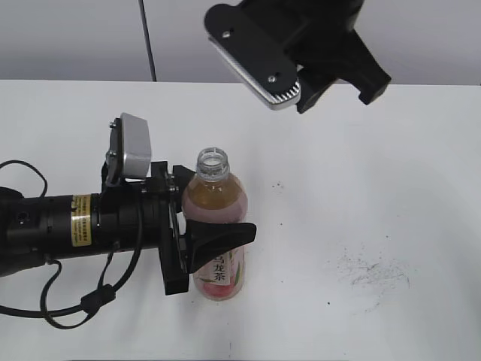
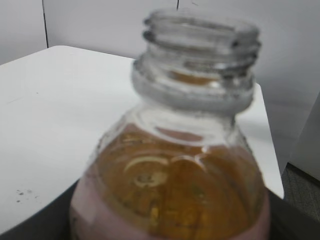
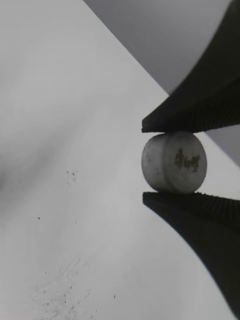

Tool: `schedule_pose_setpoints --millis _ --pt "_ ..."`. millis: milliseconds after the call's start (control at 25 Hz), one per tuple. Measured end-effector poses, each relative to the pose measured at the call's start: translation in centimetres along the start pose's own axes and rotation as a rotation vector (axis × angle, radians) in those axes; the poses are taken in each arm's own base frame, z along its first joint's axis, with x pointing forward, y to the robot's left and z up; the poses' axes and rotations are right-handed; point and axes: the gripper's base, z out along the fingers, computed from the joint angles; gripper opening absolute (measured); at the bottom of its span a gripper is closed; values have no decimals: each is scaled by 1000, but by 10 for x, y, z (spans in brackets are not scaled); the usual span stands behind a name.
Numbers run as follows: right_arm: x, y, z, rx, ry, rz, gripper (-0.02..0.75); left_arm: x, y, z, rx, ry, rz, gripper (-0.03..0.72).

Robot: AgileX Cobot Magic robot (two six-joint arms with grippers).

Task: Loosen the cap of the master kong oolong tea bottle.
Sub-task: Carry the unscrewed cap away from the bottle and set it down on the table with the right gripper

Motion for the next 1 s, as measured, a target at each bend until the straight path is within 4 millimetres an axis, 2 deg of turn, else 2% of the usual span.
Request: schedule_pose_setpoints --millis 160,240,400,520,680,840,1000 --pt "39 15 38 -116 -3 403 270 0 0 0 -3 -1 -1 445" --pt "56 24 64 -191 -24 610 270 0 0 0 -3 -1 -1 445" --pt "72 39 117 -357 -102 979 270 0 0 0 -3 -1 -1 445" --pt "70 51 151 -468 -83 1158 270 0 0 0 -3 -1 -1 445" --pt "54 76 186 -640 -43 1277 270 0 0 0 -4 -1 -1 445" --pt "42 103 199 -766 22 1354 270 0 0 0 -3 -2 -1 445" --pt "39 110 203 -781 60 1421 303 0 0 0 -3 -2 -1 445"
